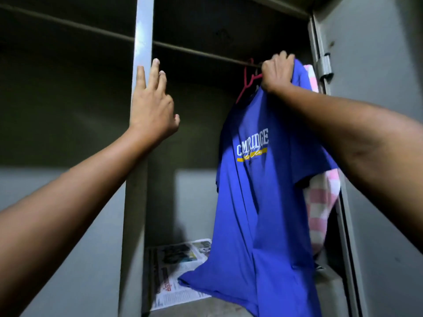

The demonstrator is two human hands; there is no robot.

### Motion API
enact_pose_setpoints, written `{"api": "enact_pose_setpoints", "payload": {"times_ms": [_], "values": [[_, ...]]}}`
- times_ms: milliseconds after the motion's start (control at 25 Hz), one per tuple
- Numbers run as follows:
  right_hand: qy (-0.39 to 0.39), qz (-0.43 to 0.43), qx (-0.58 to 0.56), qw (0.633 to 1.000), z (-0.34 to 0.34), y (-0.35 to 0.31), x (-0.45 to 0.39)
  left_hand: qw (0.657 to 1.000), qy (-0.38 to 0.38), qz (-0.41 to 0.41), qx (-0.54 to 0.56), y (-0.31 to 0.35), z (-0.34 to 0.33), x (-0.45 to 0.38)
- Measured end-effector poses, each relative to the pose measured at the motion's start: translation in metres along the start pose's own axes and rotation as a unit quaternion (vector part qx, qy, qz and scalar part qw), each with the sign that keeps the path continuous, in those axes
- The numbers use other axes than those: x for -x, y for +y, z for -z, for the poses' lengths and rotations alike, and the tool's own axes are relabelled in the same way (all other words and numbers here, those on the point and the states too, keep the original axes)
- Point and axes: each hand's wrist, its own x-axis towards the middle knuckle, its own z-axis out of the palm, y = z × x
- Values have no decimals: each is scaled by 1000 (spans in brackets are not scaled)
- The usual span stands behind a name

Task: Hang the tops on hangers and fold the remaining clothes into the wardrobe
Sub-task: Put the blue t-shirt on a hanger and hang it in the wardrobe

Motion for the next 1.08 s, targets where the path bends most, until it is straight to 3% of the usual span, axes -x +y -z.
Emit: {"api": "enact_pose_setpoints", "payload": {"times_ms": [120,280,440,520,600,680,760,880,960,1080], "values": [[-8,29,15,999,8,2,30,1000,5,-18,8,0,-1,9],[-33,83,-55,994,22,-7,94,998,-5,-56,29,5,2,22],[-181,122,-110,970,26,-12,154,987,-49,-93,118,36,4,48],[-266,118,-151,945,26,-12,182,967,-126,-93,202,67,2,67],[-373,97,-223,895,25,-10,211,908,-248,-68,332,106,-6,88],[-478,43,-315,819,25,-7,248,833,-355,-78,418,145,-15,115],[-537,-22,-376,755,20,0,285,786,-416,-117,443,175,-20,144],[-613,-87,-374,690,4,16,330,697,-488,-178,494,207,-29,175],[-638,-103,-367,669,-10,24,341,652,-514,-220,512,221,-29,182],[-619,-91,-342,701,-36,28,335,634,-586,-245,441,238,-46,169]]}}
